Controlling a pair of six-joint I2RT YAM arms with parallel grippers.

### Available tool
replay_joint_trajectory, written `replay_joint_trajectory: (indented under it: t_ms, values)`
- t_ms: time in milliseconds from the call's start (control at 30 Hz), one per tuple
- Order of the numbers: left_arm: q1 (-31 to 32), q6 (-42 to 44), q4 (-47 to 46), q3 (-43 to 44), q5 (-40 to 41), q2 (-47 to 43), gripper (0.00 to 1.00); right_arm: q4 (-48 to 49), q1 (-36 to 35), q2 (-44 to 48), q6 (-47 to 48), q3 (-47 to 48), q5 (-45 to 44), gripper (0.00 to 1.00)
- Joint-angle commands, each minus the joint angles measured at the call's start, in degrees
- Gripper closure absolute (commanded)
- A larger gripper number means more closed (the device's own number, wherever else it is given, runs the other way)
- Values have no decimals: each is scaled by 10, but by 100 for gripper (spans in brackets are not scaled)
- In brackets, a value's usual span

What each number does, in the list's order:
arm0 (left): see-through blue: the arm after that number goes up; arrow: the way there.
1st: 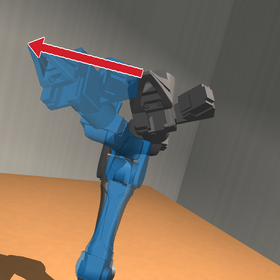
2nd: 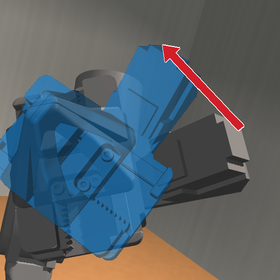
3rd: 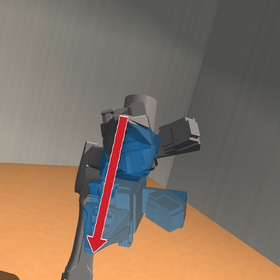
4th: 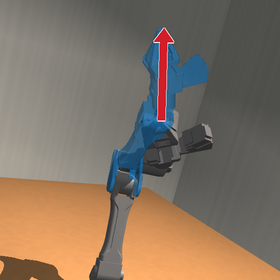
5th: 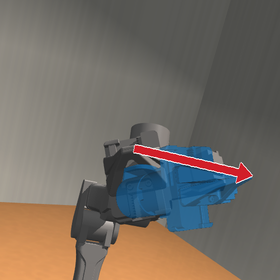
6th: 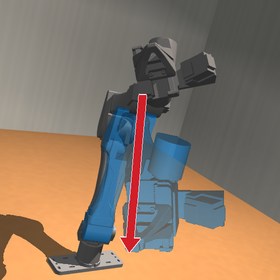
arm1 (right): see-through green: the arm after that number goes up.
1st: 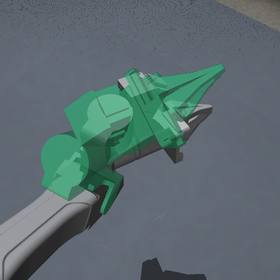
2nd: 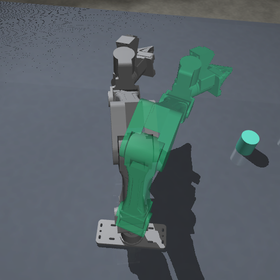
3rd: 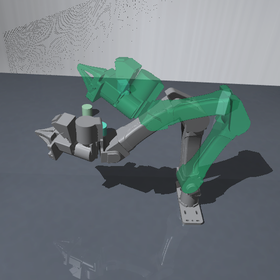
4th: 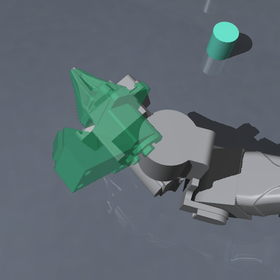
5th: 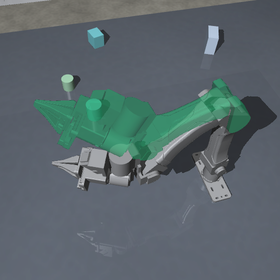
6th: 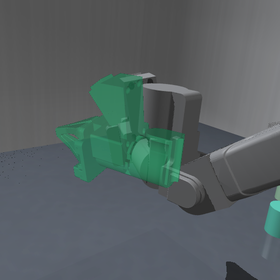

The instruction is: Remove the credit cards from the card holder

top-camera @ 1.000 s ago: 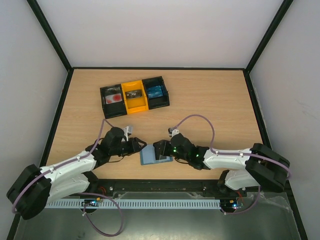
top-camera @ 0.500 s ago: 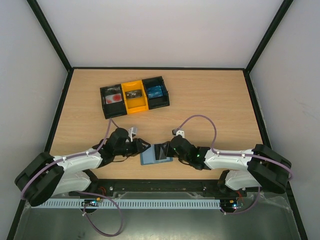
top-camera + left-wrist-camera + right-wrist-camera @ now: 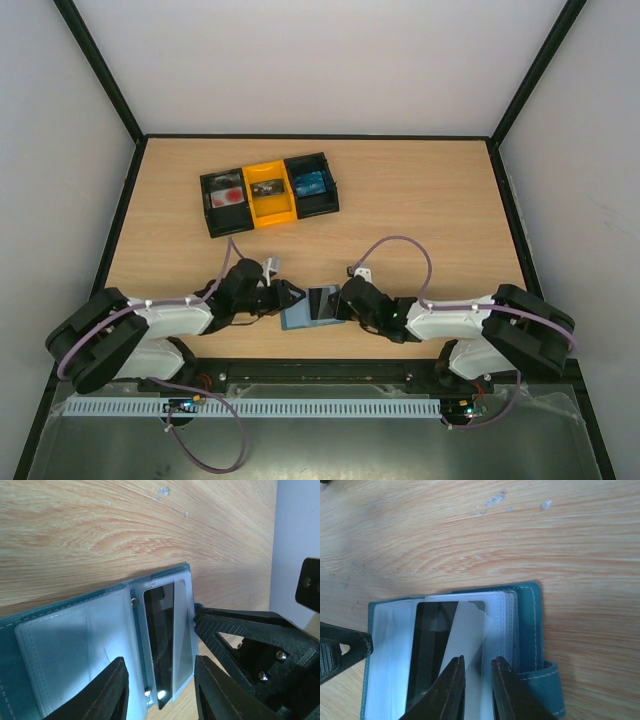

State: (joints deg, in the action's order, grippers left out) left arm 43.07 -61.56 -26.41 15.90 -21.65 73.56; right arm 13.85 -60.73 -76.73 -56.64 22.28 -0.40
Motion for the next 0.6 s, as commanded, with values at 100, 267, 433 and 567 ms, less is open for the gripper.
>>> replay_joint_trajectory:
  t_ms: [100, 267, 433, 567]
  values:
    - [26, -16, -64, -12, 8, 45, 63, 38, -2, -17, -24, -36, 4, 88]
    - [34, -23, -87, -9, 8, 72, 64, 52, -2, -26, -29, -44, 11, 90]
    - [41, -27, -100, -6, 8, 82, 67, 58, -2, -28, -29, -46, 14, 91]
    - [43, -31, -105, -2, 5, 85, 70, 61, -2, -29, -30, -45, 14, 91]
